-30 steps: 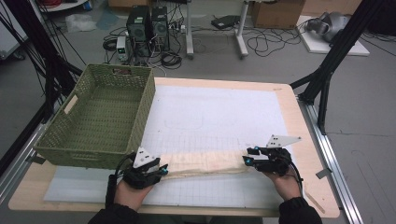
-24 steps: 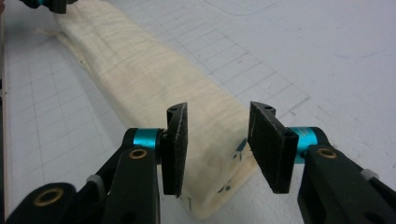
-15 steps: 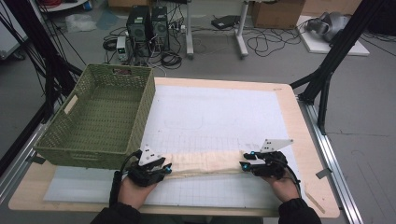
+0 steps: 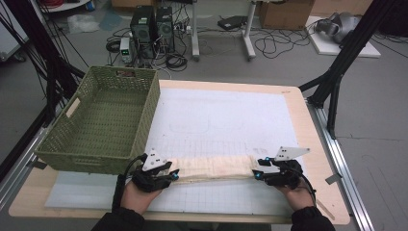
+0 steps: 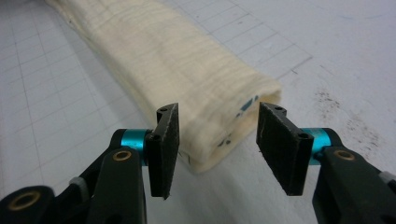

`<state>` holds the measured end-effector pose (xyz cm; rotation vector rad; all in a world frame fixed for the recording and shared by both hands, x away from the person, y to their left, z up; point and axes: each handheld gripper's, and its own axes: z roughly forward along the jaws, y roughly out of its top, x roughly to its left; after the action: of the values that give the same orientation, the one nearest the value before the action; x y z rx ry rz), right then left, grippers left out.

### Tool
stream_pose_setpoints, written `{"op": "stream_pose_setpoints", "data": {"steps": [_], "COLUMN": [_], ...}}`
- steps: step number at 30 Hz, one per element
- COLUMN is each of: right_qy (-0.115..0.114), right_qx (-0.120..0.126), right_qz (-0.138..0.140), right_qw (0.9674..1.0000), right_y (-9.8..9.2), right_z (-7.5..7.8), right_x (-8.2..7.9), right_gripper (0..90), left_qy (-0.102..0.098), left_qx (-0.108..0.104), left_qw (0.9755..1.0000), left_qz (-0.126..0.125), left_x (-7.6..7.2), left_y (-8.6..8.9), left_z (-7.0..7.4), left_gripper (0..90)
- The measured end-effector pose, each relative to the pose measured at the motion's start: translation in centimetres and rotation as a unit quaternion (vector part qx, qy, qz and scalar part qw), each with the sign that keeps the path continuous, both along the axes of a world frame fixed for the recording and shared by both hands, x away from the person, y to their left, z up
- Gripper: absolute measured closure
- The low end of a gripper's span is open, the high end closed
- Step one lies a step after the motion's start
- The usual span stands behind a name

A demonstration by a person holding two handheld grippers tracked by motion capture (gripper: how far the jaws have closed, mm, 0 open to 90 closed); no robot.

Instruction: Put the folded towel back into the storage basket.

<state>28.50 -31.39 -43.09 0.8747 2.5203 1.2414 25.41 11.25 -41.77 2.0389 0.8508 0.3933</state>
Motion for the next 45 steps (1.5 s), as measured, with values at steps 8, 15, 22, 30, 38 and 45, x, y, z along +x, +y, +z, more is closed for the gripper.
{"op": "stream_pose_setpoints", "data": {"steps": [8,15,22,30,38,45], "right_qy": [-0.001,-0.003,-0.004,-0.005,-0.005,-0.005], "right_qx": [0.004,0.003,0.006,0.011,0.017,0.012], "right_qz": [-0.007,-0.009,-0.009,-0.011,-0.021,-0.027], "right_qw": [1.0,1.0,0.9999,0.9999,0.9996,0.9995], "right_y": [-0.6,-0.8,-1.0,-0.8,-0.8,-0.4], "right_z": [0.1,0.3,0.2,0.0,0.0,-0.2], "right_x": [-0.7,-1.1,-1.2,-0.8,-0.3,0.3], "right_gripper": [43.8,42.9,43.1,43.7,45.6,48.4], "left_qy": [-0.02,-0.012,-0.017,0.001,0.018,0.035], "left_qx": [-0.002,0.005,0.024,0.036,0.052,0.075], "left_qw": [0.9978,0.9935,0.9863,0.9777,0.9685,0.9588], "left_qz": [-0.063,-0.113,-0.162,-0.207,-0.243,-0.271], "left_x": [1.3,3.5,5.2,6.4,7.5,8.3], "left_y": [-1.4,-3.6,-6.4,-9.0,-12.3,-14.9], "left_z": [2.0,2.6,3.2,2.1,1.7,1.2], "left_gripper": [54.2,52.4,48.9,45.6,44.4,43.2]}}
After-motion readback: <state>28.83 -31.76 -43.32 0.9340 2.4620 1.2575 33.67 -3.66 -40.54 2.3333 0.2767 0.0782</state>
